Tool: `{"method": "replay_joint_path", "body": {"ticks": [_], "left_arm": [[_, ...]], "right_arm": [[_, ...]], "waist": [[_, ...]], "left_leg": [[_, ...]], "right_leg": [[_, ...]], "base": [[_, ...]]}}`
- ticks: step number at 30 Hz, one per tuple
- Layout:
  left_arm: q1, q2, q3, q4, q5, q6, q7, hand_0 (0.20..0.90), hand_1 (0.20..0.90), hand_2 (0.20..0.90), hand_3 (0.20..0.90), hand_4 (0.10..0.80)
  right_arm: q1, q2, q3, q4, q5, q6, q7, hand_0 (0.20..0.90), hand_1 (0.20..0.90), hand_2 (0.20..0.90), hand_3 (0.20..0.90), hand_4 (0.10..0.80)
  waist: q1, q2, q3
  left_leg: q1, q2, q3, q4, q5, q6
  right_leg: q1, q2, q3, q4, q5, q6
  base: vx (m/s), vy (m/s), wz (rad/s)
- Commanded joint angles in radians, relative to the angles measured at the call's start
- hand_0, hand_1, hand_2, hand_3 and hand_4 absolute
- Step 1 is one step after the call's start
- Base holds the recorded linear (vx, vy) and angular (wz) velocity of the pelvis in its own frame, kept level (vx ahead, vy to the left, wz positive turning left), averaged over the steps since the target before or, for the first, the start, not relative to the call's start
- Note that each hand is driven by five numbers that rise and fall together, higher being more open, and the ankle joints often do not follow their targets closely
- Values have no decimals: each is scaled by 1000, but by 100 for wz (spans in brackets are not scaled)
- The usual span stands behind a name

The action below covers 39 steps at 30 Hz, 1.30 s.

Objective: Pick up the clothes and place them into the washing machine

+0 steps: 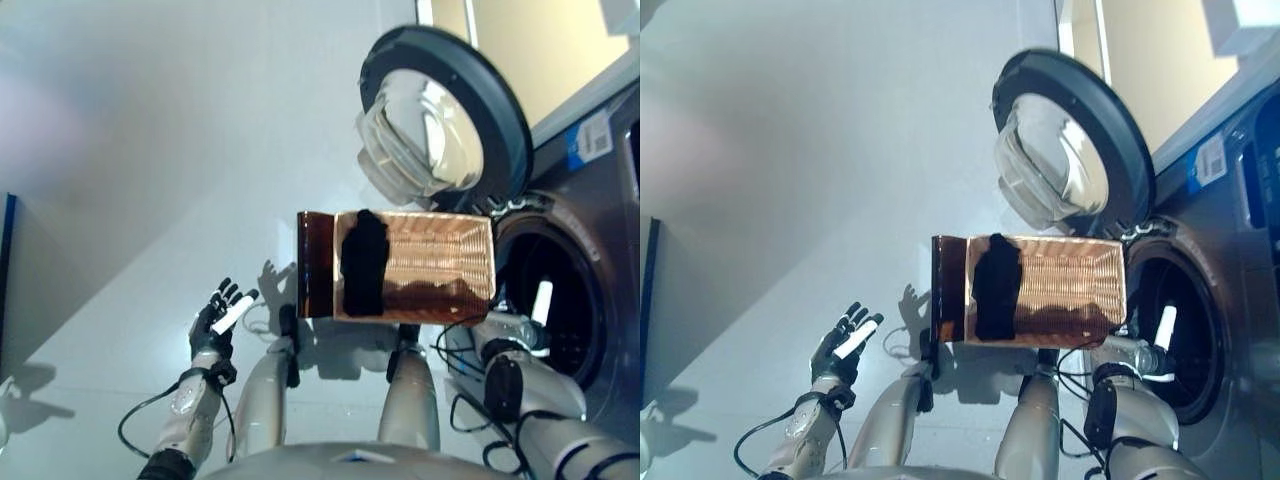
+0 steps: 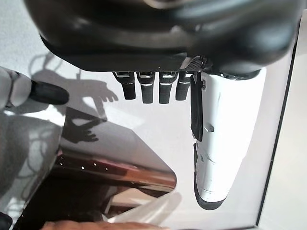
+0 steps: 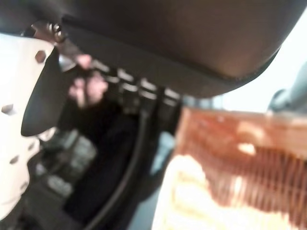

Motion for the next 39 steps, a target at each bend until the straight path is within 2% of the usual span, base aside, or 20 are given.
{"method": "replay_joint_path", "body": {"ticks": [1,4,9,14,20,25,34,39], "left_arm": [[3,27,73,-26,32,-54,2,900,900,900,900,800],[-2,15,83,-12,37,-58,7,900,900,900,900,800],[-10,19,73,-13,101,-78,8,900,900,900,900,800],[-12,35,86,-48,125,-87,7,900,900,900,900,800],[-25,46,93,-79,141,-93,33,900,900,900,900,800],[-23,44,95,-78,165,-93,45,900,900,900,900,800],[-28,46,106,-88,176,-89,55,900,900,900,900,800],[-32,40,89,-84,186,-83,57,900,900,900,900,800]], "right_arm": [[25,-39,37,-43,-88,-22,42,900,900,900,900,800],[60,-30,90,-56,-176,2,51,900,900,900,900,800],[81,-51,357,-41,-699,153,-8,900,900,900,900,800],[48,-34,528,-57,-970,220,-26,900,900,900,900,800],[-21,21,601,-64,-1098,248,-66,900,900,900,900,800],[-28,29,615,-95,-1170,262,-111,900,900,900,900,800],[-7,43,598,-117,-1149,263,-114,900,900,900,900,800],[-37,91,601,-69,-1150,282,-137,900,900,900,900,800]], "waist": [[14,-10,-3],[12,-24,-4],[23,-37,9],[43,-41,33],[59,-36,58],[61,-32,54],[55,-27,45],[66,-19,45]], "left_leg": [[40,23,-37,-35,17,-66],[73,30,-43,-41,15,-66],[97,32,-58,-22,8,-66],[69,33,-75,32,-10,-60],[-9,34,-81,119,-27,-51],[-32,41,-78,139,-39,-54],[-56,41,-63,119,-19,-64],[-77,31,-67,137,-24,-57]], "right_leg": [[74,-4,-4,-118,123,-13],[112,-6,-10,-120,123,-11],[149,-4,-22,-117,116,-12],[143,2,-29,-90,101,-19],[80,16,-21,-26,80,-31],[51,23,-15,4,63,-36],[30,13,-21,-8,74,-33],[19,5,-26,-6,83,-31]], "base": [[46,-26,1],[72,-21,6],[27,-8,5],[-17,-33,7],[-48,-1,5],[-13,5,3],[-10,3,1],[-4,7,3]]}}
